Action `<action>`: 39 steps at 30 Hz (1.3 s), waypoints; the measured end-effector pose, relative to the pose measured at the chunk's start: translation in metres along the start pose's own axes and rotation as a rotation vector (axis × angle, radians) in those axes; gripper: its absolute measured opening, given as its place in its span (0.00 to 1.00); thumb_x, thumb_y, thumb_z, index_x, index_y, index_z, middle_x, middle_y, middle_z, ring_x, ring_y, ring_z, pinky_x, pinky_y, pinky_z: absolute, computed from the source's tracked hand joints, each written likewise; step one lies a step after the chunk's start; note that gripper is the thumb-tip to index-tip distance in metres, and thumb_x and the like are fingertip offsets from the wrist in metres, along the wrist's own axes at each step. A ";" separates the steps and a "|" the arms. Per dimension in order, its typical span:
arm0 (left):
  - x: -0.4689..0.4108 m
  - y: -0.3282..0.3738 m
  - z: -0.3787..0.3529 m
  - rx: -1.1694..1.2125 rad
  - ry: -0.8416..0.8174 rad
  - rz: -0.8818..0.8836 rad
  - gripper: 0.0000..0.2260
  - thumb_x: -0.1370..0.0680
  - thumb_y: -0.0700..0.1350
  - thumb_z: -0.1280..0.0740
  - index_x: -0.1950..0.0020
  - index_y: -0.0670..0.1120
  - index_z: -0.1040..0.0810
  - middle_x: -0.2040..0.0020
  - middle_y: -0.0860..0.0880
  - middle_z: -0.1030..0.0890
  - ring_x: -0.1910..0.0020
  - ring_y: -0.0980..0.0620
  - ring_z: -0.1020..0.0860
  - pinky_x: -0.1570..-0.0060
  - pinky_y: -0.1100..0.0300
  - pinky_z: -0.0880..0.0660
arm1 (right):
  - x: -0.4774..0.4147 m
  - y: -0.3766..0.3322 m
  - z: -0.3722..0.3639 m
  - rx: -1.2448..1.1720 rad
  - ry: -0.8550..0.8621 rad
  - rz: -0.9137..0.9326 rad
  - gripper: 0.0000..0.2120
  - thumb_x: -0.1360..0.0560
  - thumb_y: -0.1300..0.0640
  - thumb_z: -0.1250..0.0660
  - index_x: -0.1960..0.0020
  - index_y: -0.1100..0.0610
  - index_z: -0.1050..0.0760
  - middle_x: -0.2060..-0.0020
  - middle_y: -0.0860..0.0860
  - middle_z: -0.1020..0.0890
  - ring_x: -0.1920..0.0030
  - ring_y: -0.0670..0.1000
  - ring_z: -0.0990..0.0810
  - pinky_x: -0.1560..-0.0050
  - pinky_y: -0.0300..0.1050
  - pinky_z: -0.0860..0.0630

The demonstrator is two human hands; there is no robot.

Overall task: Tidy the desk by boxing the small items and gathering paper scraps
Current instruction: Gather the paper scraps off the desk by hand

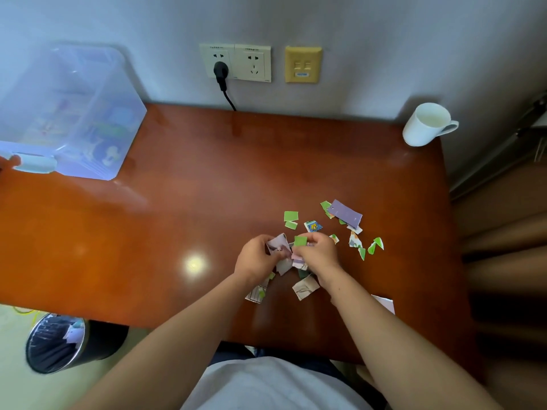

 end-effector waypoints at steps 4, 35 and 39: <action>-0.004 -0.001 0.004 0.255 0.008 0.114 0.07 0.23 0.40 0.36 0.46 0.47 0.29 0.54 0.46 0.21 0.60 0.48 0.22 0.59 0.50 0.23 | 0.004 -0.001 0.006 -0.297 0.030 -0.093 0.10 0.28 0.70 0.38 0.56 0.57 0.23 0.60 0.55 0.20 0.62 0.53 0.20 0.67 0.41 0.22; 0.026 -0.034 0.013 -0.683 -0.187 -0.171 0.28 0.34 0.54 0.24 0.41 0.49 0.32 0.44 0.50 0.33 0.55 0.41 0.22 0.62 0.52 0.26 | 0.026 0.002 -0.055 0.915 -0.135 0.258 0.09 0.28 0.50 0.30 0.52 0.45 0.28 0.54 0.45 0.21 0.50 0.52 0.21 0.60 0.43 0.28; 0.024 -0.034 0.016 -0.635 -0.153 -0.157 0.22 0.31 0.53 0.26 0.43 0.48 0.31 0.45 0.49 0.34 0.55 0.42 0.22 0.62 0.54 0.30 | 0.028 0.007 -0.060 0.897 -0.109 0.218 0.05 0.28 0.51 0.31 0.56 0.46 0.28 0.53 0.44 0.21 0.49 0.52 0.20 0.61 0.42 0.31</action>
Point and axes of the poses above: each hand's wrist, its own x-axis away from the middle knuckle, its own z-axis out of the back of the hand, y = z × x, the point moved 7 cm from there along -x, towards the middle knuckle
